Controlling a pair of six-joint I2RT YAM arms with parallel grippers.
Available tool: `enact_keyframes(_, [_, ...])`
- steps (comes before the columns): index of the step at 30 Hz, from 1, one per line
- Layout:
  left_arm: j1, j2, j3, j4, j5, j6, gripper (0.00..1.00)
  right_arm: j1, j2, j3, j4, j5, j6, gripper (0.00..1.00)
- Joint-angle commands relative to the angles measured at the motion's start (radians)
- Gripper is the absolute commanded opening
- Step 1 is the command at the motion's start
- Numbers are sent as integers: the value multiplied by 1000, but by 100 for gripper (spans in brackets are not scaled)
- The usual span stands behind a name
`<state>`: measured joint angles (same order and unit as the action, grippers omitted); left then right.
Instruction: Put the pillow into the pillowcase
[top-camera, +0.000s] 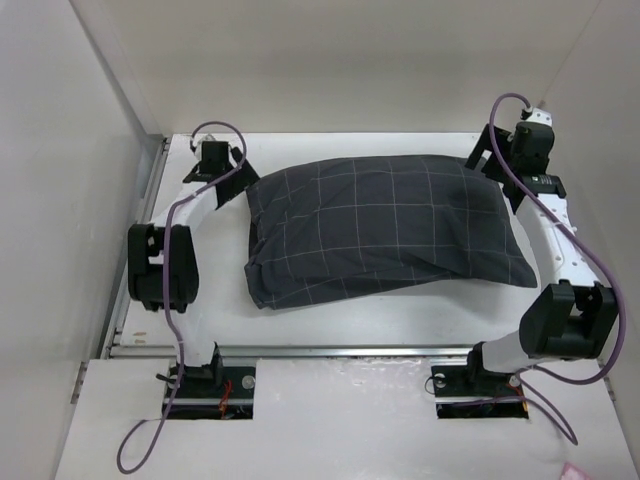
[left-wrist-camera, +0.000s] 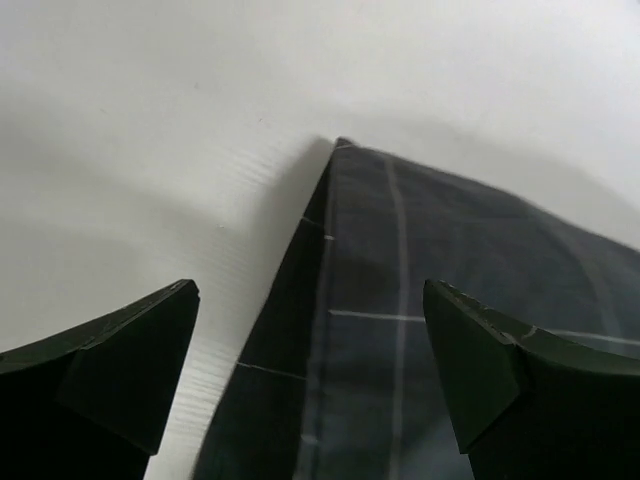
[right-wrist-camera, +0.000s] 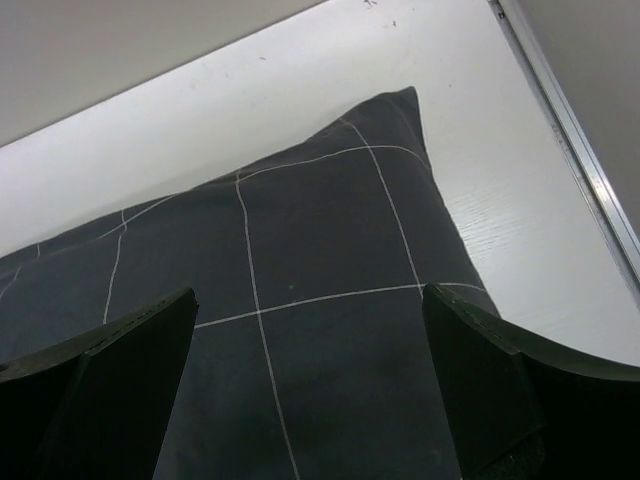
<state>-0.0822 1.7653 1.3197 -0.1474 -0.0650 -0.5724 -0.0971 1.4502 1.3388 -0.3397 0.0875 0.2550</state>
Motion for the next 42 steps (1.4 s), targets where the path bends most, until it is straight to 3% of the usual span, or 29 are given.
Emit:
enact_keyframes(1, [16, 20, 56, -6, 88, 49, 93, -21, -30, 13, 19, 0, 29, 100])
enact_keyframes(4, [44, 20, -14, 107, 186, 29, 82, -21, -30, 13, 10, 32, 49, 100])
enact_keyframes(5, [53, 20, -26, 138, 218, 29, 74, -21, -19, 13, 10, 32, 49, 100])
enact_keyframes(8, [53, 65, -36, 218, 324, 11, 71, -21, -10, 0, 10, 61, 58, 100])
enact_keyframes(12, [53, 118, -45, 289, 456, -17, 25, -43, 16, 11, -31, 72, 67, 100])
enact_keyframes(14, [53, 128, -45, 301, 481, -17, 10, -53, 27, 25, -41, 81, 76, 100])
enact_keyframes(18, [71, 106, -68, 301, 481, -6, 0, -53, 27, 34, -41, 92, 76, 100])
enact_keyframes(20, [84, 76, -57, 219, 426, 6, 0, -53, 27, 34, -41, 92, 76, 100])
enact_keyframes(21, [84, 60, -57, 206, 395, 19, 12, -53, 27, 34, -41, 92, 76, 100])
enact_keyframes(22, [94, 39, -82, 206, 369, 19, 52, -53, 27, 34, -41, 92, 76, 100])
enact_keyframes(26, [133, -53, -233, 310, 416, -10, 77, -53, 27, 34, -41, 92, 58, 100])
enact_keyframes(27, [142, -53, -247, 366, 463, -21, 79, -53, 27, 34, -41, 92, 58, 100])
enact_keyframes(34, [122, -14, -313, 598, 741, -64, 73, -53, 36, 77, -65, 103, 36, 100])
enact_keyframes(38, [111, 34, -304, 556, 717, -64, 69, -53, 36, 88, -74, 103, 36, 100])
enact_keyframes(42, [111, 72, -320, 620, 728, -83, 45, -53, 27, 88, -74, 103, 27, 100])
